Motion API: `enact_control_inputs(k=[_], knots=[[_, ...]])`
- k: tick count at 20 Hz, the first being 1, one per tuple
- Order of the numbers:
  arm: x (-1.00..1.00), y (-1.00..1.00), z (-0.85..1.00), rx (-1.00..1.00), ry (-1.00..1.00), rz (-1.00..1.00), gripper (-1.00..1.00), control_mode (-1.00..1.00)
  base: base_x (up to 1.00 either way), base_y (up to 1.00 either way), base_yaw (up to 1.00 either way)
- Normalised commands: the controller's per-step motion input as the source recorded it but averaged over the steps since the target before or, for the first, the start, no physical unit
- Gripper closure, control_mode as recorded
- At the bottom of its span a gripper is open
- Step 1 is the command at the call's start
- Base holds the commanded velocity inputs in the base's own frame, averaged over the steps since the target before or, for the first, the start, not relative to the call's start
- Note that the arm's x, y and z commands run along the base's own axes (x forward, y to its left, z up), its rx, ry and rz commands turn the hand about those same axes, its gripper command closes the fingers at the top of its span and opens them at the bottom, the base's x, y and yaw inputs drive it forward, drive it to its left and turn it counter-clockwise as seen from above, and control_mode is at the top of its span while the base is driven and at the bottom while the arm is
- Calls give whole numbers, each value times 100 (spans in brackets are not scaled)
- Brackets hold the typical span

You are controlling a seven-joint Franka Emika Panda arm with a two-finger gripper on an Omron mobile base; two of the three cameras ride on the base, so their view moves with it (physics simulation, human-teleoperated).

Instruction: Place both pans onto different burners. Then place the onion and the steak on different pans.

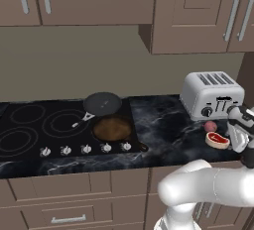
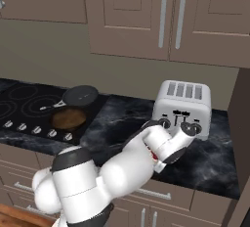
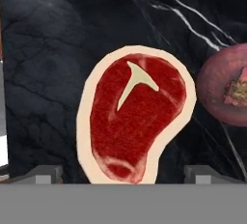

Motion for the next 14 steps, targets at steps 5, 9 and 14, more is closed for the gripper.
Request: enact_control_inputs(k=[5,9,14], knots=[[10,0,-21,4,5,0,-100,-100,0,0,0],[1,0,-22,2,3,0,-100,-100,0,0,0],[0,0,-19,0,2,0,-100,-100,0,0,0]])
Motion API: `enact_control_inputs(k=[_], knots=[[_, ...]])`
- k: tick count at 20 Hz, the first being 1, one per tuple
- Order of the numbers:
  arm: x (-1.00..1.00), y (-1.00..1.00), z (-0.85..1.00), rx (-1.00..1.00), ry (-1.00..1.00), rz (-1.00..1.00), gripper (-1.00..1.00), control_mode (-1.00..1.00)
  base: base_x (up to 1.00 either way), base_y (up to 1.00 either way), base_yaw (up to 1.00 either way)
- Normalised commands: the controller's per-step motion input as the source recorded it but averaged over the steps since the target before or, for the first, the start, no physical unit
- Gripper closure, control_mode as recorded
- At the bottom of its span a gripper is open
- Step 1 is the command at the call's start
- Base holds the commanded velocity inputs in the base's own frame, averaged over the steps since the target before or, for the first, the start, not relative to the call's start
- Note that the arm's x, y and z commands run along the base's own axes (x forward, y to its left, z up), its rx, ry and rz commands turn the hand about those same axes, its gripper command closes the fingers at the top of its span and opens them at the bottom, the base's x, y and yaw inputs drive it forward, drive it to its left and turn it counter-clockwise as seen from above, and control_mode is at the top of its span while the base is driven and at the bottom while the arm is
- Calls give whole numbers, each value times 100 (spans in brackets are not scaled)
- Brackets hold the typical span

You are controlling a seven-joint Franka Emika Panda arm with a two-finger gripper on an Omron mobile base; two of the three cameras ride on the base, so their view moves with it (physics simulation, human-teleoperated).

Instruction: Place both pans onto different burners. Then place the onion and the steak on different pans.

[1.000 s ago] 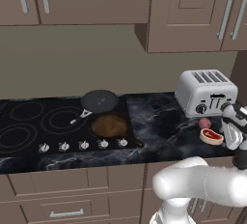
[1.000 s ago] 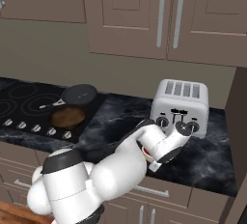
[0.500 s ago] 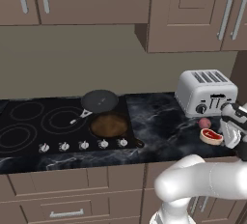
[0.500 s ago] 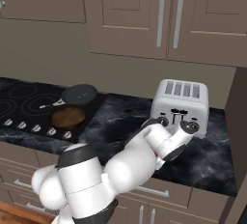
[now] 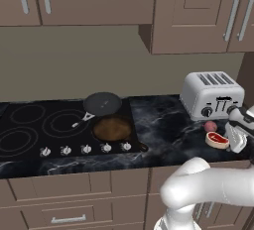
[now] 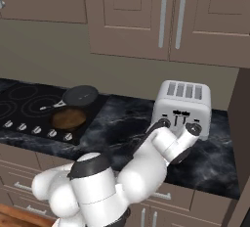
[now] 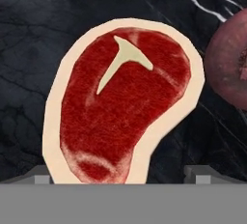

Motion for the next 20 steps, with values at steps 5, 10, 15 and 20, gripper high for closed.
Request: enact_control_inputs(k=[5,10,15,20], knots=[[7,0,-5,1,1,0,-100,-100,0,0,0],[1,0,0,2,0,0,-100,-100,0,0,0],[0,0,0,0,0,0,-100,-100,0,0,0],[2,3,-1,0,1,0,-100,-100,0,0,0]])
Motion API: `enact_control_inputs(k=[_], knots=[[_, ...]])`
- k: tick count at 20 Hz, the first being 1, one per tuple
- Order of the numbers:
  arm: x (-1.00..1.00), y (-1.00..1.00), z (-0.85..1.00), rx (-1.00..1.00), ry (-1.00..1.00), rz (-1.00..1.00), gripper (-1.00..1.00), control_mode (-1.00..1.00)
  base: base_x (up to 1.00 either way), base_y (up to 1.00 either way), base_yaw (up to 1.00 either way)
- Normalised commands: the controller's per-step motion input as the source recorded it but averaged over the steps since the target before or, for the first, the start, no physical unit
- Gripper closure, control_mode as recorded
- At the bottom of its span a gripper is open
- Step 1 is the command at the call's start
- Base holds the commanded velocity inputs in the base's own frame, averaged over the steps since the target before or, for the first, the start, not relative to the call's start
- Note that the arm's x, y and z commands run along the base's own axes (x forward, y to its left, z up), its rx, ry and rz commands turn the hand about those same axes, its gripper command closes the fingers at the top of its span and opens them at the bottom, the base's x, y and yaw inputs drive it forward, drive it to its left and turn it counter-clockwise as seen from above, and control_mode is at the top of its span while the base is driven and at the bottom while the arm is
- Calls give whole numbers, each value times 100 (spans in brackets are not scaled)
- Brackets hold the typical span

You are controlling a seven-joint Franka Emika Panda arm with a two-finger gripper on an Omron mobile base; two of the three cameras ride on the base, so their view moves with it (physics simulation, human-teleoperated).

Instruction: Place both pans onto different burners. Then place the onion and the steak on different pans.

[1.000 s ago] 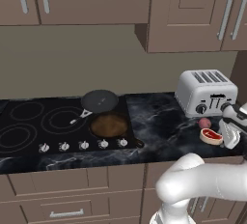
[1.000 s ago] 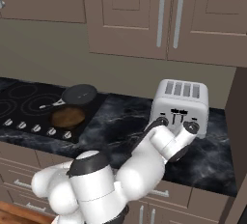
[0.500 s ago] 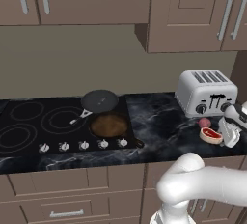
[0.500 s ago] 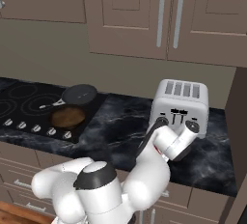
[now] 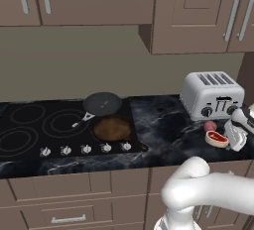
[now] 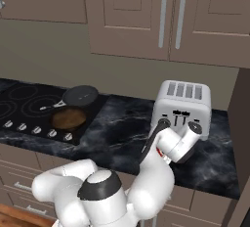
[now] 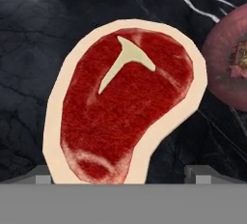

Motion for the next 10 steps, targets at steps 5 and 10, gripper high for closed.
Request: enact_control_inputs(k=[5,10], knots=[[0,8,-1,0,0,-1,-100,-100,0,0,0],[0,17,0,0,0,-3,100,-100,0,0,0]])
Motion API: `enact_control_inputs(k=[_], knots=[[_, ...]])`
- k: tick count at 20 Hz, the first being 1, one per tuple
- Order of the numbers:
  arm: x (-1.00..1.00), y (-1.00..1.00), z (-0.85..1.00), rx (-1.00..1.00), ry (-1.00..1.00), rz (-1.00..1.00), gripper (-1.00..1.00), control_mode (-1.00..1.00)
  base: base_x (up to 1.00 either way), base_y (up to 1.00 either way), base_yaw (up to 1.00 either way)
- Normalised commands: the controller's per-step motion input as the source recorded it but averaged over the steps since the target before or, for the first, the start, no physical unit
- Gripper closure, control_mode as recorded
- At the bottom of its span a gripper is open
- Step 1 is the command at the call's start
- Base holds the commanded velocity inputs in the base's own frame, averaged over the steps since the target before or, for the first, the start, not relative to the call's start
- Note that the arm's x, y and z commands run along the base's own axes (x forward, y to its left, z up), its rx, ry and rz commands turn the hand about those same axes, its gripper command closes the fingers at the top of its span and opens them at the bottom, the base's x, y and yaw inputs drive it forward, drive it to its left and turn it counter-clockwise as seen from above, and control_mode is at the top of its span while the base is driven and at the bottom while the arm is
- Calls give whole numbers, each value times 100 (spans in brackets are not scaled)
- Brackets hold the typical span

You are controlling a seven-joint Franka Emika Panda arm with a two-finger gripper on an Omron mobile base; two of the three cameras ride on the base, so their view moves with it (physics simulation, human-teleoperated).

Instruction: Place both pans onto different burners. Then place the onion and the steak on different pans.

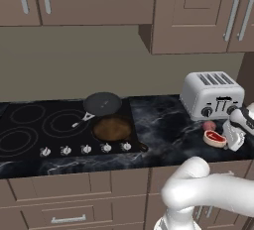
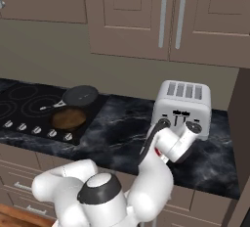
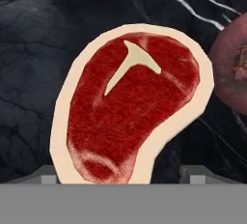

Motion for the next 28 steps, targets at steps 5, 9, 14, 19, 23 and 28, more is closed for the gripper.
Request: enact_control_inputs(k=[5,9,14,19,23,28], knots=[[0,7,-3,0,0,-2,100,-100,0,0,0],[-1,0,0,0,0,-2,100,-100,0,0,0],[-7,0,0,0,0,-2,100,-100,0,0,0],[-28,0,25,0,-1,-1,100,-100,0,0,0],[-26,0,61,0,-3,0,100,-100,0,0,0],[-15,14,43,0,-1,0,100,-100,0,0,0]])
